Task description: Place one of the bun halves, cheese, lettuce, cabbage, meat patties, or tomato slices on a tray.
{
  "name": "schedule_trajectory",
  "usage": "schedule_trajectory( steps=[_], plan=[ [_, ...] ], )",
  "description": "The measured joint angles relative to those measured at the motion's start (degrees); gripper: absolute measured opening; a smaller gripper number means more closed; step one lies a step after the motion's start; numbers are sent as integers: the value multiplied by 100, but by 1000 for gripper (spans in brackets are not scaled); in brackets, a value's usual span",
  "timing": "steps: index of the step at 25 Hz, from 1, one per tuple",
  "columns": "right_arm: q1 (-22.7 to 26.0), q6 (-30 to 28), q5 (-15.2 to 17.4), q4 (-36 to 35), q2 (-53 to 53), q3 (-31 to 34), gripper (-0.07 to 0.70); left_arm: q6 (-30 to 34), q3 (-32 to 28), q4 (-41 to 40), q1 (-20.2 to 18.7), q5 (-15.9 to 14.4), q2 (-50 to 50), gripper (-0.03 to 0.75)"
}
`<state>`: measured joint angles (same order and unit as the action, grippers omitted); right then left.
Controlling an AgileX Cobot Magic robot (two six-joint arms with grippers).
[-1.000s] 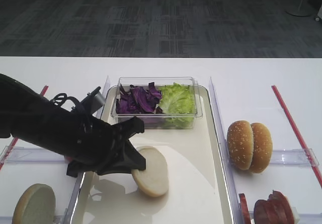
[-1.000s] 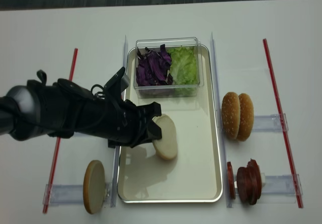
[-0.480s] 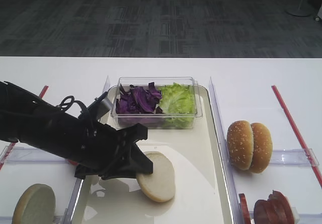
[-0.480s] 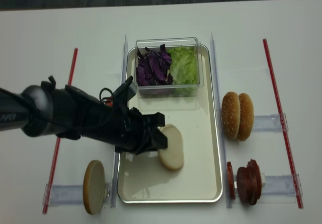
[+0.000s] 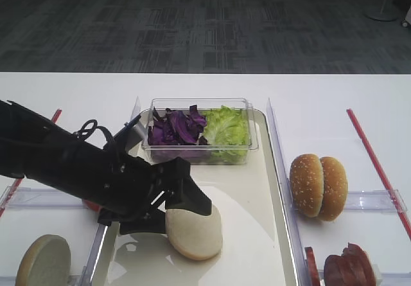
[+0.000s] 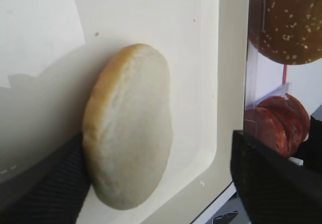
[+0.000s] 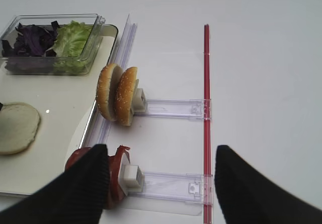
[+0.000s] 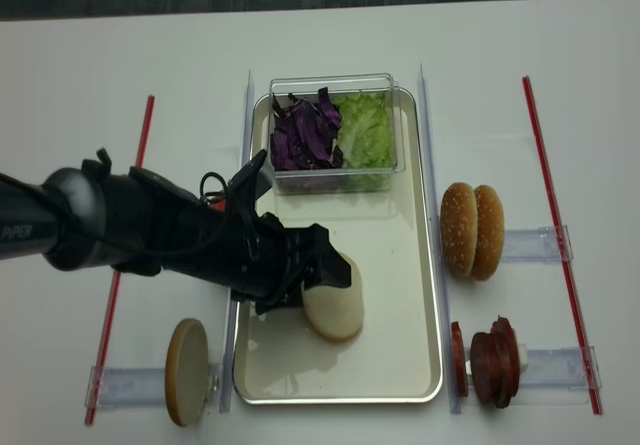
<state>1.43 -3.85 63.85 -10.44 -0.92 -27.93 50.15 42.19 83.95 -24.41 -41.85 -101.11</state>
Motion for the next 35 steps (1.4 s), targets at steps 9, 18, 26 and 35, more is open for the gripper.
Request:
schedule_trajectory(
  steps=[9,18,26,35],
  plan=[
    [0,0,0,0,0,0,482,-1171,394,-1442,0,-82,0,529],
    [0,0,0,0,0,0,482,-2133,694,-2643,0,-193,0,529],
    [0,0,0,0,0,0,482,-2551,706,-3283,0,-416,100,529],
    [0,0,0,0,0,0,482,-3672,1160,-4991,0,-975,997,526]
  ],
)
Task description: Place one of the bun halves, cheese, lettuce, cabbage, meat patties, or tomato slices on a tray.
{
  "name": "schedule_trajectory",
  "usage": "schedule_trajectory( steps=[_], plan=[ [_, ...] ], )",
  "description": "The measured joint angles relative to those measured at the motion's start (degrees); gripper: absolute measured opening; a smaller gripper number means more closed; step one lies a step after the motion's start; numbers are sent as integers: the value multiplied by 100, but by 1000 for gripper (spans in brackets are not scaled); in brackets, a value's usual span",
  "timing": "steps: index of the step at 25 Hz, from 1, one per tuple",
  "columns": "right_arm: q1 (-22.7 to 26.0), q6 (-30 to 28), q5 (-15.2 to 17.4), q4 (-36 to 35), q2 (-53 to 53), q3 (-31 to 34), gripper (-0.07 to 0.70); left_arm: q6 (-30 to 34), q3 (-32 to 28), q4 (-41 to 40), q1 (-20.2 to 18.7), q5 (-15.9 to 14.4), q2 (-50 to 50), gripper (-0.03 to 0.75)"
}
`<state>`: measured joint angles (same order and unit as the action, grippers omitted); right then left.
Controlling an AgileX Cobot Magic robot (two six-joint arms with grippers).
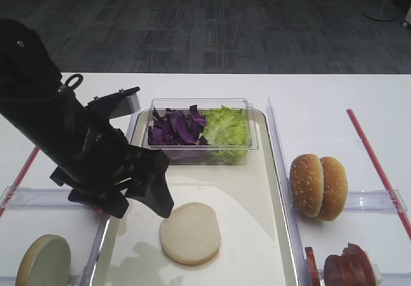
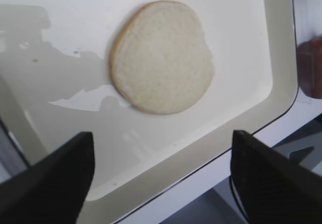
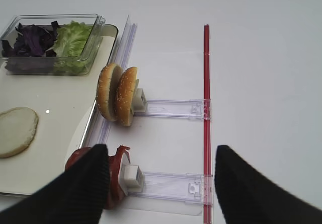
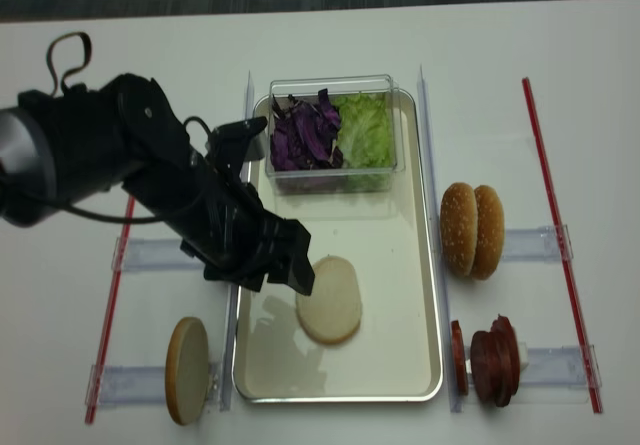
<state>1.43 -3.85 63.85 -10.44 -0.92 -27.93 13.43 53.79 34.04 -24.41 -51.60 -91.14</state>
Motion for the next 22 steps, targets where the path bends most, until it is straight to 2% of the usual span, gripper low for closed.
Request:
schedule_trajectory(
  steps=[3,6,7,13,17,19,22],
  plan=[
    [0,0,0,0,0,0,482,-204,69,-416,0,-129,65,524],
    [0,0,0,0,0,0,482,-470,225,-971,0,-406,114,523],
    [0,0,0,0,0,0,482,-603,331,-1219,0,-595,138,523],
    [0,0,0,0,0,0,482,-835,493,-1797,0,-734,255,503],
    [0,0,0,0,0,0,482,-1421,582,-2861,0,-1099,382,480],
    [0,0,0,0,0,0,482,-1568,582,-3159,0,-1258,417,478],
    [0,0,0,0,0,0,482,-1618,582,-3327,0,-1329,486,477]
  ],
)
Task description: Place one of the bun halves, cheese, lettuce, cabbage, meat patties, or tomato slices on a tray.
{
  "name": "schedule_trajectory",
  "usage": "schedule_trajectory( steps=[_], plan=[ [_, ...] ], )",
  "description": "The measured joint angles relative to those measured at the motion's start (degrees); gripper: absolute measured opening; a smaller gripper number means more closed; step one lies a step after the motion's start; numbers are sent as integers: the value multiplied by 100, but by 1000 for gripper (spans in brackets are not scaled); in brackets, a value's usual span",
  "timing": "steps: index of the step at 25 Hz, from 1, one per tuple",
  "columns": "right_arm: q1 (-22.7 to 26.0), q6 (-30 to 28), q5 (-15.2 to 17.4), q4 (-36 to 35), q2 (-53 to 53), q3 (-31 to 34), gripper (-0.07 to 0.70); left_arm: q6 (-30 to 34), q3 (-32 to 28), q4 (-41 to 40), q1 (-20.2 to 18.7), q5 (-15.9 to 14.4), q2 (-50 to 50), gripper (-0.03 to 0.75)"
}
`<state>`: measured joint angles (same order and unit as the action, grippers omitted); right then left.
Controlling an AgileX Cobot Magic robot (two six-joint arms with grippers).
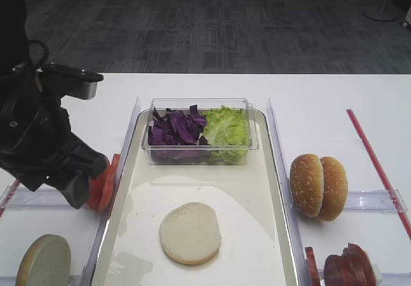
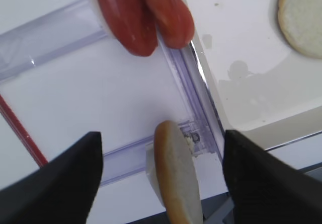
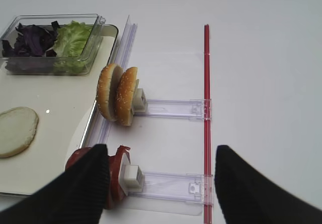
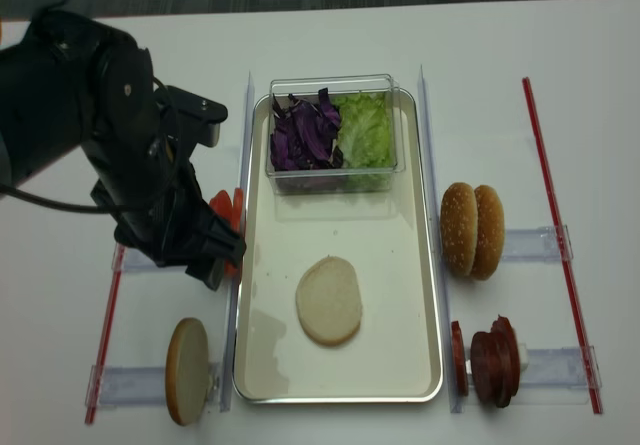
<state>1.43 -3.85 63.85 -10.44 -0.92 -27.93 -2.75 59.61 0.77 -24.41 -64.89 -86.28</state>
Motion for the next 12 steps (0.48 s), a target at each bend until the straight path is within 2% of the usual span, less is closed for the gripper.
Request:
schedule_trajectory(
  steps=[5,7,8,12],
  plan=[
    [0,0,0,0,0,0,482,92,0,-77,386,-27,160,476],
    [0,0,0,0,0,0,482,275,0,-77,812,-55,351,476],
    [0,0,0,0,0,0,482,275,0,-77,812,-55,351,476],
    [0,0,0,0,0,0,482,587,0,122,1356,-162,701,476]
  ],
)
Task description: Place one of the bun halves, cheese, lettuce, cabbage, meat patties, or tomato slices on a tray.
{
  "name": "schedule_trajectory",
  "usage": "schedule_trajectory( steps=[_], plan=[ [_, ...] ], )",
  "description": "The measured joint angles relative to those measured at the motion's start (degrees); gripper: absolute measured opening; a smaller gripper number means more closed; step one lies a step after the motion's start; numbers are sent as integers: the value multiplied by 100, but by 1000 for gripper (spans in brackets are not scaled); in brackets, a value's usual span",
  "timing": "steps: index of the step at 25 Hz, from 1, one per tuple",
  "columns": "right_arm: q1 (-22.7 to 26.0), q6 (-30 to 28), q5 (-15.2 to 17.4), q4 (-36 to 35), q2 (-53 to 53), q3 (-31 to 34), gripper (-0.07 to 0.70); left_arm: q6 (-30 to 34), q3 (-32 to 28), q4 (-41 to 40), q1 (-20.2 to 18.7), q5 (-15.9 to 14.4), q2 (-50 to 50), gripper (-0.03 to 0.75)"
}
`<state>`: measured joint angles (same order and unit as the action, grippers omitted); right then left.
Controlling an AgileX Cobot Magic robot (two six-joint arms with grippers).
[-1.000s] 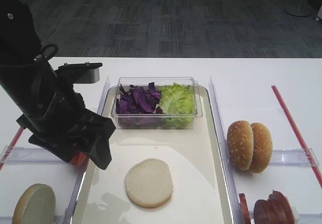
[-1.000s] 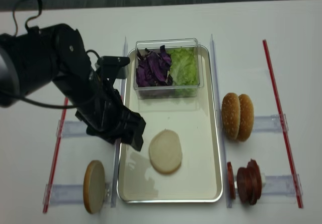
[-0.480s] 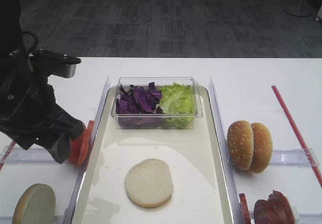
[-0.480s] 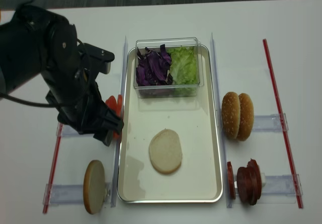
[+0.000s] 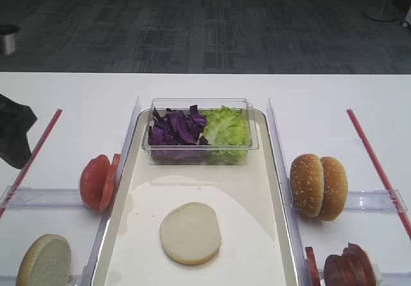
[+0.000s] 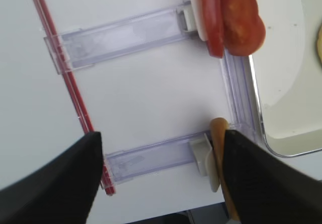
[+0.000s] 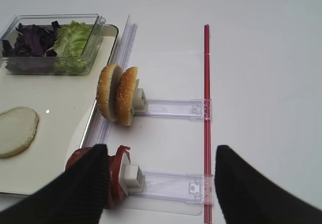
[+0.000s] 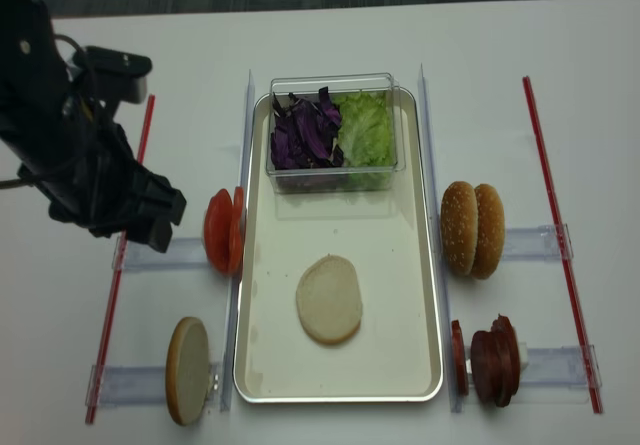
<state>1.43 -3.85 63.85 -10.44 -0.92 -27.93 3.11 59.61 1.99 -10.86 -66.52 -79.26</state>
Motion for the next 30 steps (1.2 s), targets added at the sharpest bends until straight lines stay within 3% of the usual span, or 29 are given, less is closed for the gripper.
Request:
schedule_trajectory(
  steps=[4,12,18,26,30],
  plan=[
    [0,0,0,0,0,0,482,104,0,64,332,-70,461,476],
    [0,0,13,0,0,0,482,187,-100,87,383,-304,1694,475],
    [0,0,13,0,0,0,482,265,-1098,87,396,-418,3406,475],
    [0,0,13,0,0,0,482,265,-1903,26,396,-418,5291,475],
    [0,0,13,0,0,0,482,265,-2163,26,398,-418,5716,475]
  ],
)
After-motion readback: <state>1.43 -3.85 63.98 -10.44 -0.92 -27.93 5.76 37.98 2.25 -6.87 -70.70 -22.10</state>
